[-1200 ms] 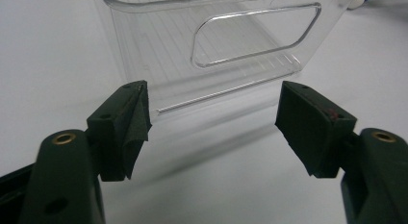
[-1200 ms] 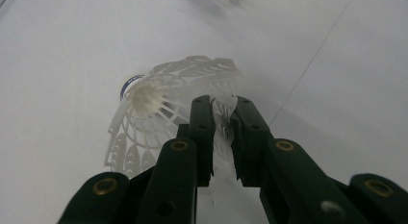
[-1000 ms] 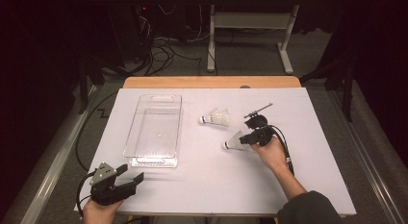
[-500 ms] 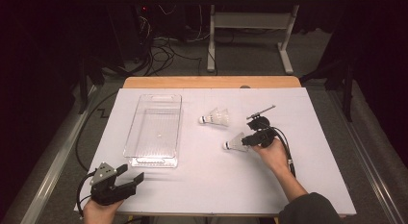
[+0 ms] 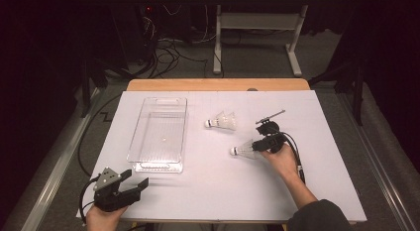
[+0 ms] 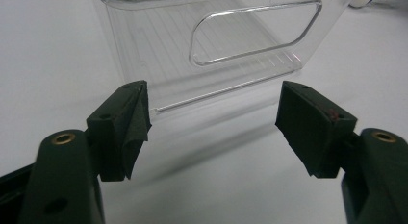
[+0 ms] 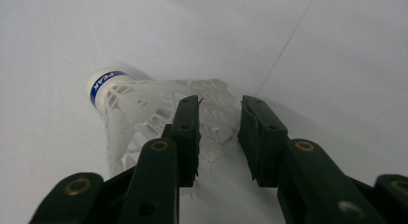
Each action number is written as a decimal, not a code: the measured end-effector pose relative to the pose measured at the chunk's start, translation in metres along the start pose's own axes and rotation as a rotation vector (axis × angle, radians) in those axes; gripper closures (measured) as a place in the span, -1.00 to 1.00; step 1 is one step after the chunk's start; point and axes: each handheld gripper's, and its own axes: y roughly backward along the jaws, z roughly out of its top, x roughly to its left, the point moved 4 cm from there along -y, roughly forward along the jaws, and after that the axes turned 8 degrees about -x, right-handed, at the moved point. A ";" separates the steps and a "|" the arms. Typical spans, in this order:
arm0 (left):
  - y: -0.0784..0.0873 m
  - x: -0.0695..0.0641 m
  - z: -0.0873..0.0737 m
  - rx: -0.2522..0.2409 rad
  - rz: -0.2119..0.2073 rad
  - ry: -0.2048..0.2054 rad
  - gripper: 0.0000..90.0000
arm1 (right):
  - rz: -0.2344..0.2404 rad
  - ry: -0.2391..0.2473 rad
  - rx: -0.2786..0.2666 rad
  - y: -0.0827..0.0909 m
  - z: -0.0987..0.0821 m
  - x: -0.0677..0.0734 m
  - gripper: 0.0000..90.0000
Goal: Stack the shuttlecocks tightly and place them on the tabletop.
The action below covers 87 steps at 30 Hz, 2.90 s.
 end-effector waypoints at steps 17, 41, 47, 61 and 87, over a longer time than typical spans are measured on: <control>0.000 0.000 0.000 0.000 0.000 0.000 -0.36 | 0.009 -0.017 -0.024 0.002 -0.005 -0.003 0.37; 0.001 0.001 0.000 -0.008 0.007 0.005 -0.36 | 0.015 -0.003 -0.082 0.023 -0.013 -0.004 0.34; 0.002 0.001 0.001 -0.010 0.009 0.003 -0.36 | 0.016 -0.008 -0.106 0.031 -0.017 -0.004 0.33; 0.001 0.001 0.001 -0.007 0.010 0.002 -0.36 | 0.010 0.039 -0.149 0.045 -0.028 0.002 0.28; 0.001 0.000 0.001 -0.011 0.008 0.002 -0.36 | 0.050 0.077 -0.207 0.059 -0.049 0.020 0.20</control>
